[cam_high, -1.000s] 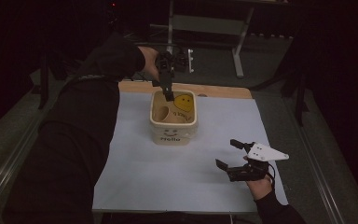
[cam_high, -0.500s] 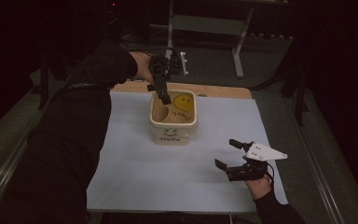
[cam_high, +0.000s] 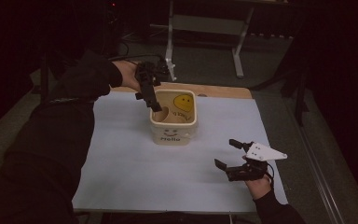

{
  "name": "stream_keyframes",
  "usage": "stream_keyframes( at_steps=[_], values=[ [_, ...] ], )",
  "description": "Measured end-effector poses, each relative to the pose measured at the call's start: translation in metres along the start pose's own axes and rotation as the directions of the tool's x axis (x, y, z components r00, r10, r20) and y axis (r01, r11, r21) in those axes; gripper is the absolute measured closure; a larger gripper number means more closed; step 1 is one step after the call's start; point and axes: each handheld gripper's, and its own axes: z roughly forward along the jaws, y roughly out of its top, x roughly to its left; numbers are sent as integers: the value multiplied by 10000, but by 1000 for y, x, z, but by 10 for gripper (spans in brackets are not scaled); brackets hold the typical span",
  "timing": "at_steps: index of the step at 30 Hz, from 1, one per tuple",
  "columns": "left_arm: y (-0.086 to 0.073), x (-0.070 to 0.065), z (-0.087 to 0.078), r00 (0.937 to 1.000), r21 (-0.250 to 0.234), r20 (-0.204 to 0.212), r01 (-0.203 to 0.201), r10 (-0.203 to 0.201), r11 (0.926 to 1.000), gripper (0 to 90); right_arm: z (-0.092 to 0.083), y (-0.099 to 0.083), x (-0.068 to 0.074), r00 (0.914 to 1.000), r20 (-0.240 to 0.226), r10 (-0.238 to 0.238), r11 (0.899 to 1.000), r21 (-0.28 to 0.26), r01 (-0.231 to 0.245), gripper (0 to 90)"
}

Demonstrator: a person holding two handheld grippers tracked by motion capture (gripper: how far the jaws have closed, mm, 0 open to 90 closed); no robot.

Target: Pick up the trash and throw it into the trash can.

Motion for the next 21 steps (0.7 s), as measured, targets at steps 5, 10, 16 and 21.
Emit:
stream_keyframes(
  at_steps=[5,10,16,21],
  values=[
    [-15,-8,-2,9997,-133,73,233,-232,9996,6,0,0,0,10000,8,-8,10000,-13,8,99],
    [-29,-17,1,9990,-454,167,425,-418,9981,6,0,0,0,10000,10,-11,10000,-27,11,100],
    [-46,-25,7,9982,-459,219,562,-553,9974,6,1,0,0,10000,18,-23,10000,-22,23,99],
    [-59,-32,11,9974,-688,271,690,-673,9952,6,1,0,0,10000,59,-19,10000,-43,19,99]
  ],
)
